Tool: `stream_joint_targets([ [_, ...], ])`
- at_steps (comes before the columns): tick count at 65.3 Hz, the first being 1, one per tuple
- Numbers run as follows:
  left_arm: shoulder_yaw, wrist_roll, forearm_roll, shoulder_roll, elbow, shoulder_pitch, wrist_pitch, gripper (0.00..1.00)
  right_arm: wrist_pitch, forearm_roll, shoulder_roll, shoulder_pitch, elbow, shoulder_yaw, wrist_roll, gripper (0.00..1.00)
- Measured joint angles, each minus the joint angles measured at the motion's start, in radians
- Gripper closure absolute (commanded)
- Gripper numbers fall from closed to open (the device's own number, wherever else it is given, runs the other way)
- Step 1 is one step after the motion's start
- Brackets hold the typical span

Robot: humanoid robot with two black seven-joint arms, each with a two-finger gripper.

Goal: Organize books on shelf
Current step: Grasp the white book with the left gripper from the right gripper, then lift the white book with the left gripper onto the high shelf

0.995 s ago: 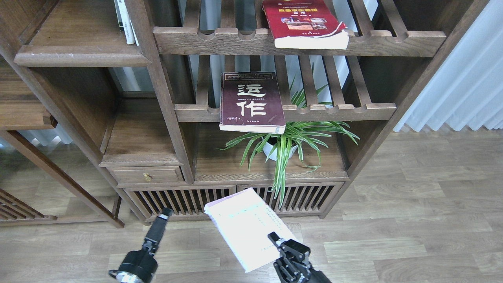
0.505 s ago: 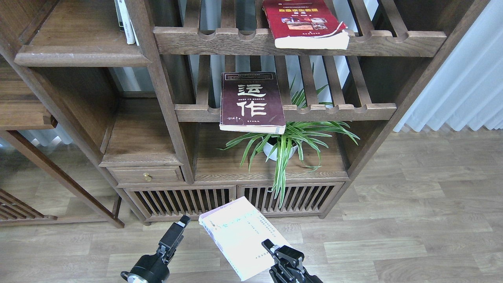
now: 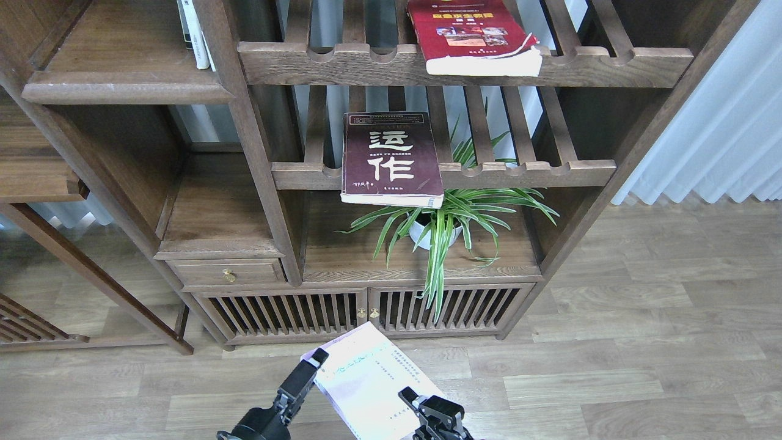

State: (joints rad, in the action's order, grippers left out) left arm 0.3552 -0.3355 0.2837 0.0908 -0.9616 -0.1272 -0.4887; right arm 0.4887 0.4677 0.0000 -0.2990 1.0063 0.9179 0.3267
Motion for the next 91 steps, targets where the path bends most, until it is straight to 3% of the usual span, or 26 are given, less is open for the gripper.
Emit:
stream_joint_targets([
  [11,-0.012,-0.001,0.0,-0.018,0.004,0.0,0.0,0.39,0.0,0.0,0.0,-0.001,0.0,-0.009,-0.001,0.91],
  [18,-0.014,-0.001,0.0,-0.023,0.004,0.0,0.0,0.52,0.0,0.0,0.0,-0.001,-0.001,-0.018,-0.001,0.91],
  [27,-0.016,-0.001,0.0,-0.023,0.007,0.001,0.0,0.9,0.0,-0.001,0.0,0.0,-0.001,-0.026,-0.002,0.91],
  [43,-0.029,0.004,0.001,-0.023,0.019,-0.003,0.0,0.95,0.0,-0.001,0.0,0.0,-0.002,-0.029,-0.003,0.86],
  [46,-0.03,0.008,0.001,-0.022,0.022,-0.005,0.0,0.95,0.0,-0.001,0.0,0.0,-0.002,-0.029,-0.003,0.67],
  [47,-0.03,0.008,0.001,-0.022,0.022,-0.006,0.0,0.95,0.0,-0.001,0.0,0.0,-0.002,-0.029,-0.003,0.56],
  [48,-0.03,0.01,0.001,-0.02,0.022,-0.007,0.0,0.95,0.0,-0.001,0.0,0.0,-0.002,-0.029,-0.003,0.37],
  [50,-0.026,0.012,-0.001,-0.016,0.022,-0.008,0.0,0.96,0.0,-0.001,0.0,0.0,-0.002,-0.029,-0.003,0.09],
  [51,-0.025,0.013,-0.001,-0.015,0.021,-0.009,0.0,0.96,0.0,-0.002,0.0,0.0,-0.002,-0.029,-0.003,0.0],
  [66,0.083,0.027,-0.002,0.136,-0.03,-0.042,0.0,0.96,0.0,-0.052,0.0,0.012,-0.005,-0.048,0.001,0.0],
  [75,0.195,0.052,-0.003,0.297,-0.144,-0.052,0.0,0.96,0.0,-0.056,0.0,0.018,-0.035,-0.044,-0.003,0.0],
  [91,0.446,0.056,-0.004,0.555,-0.321,-0.075,0.0,0.96,0.0,-0.057,0.0,0.052,-0.12,-0.043,-0.003,0.0],
])
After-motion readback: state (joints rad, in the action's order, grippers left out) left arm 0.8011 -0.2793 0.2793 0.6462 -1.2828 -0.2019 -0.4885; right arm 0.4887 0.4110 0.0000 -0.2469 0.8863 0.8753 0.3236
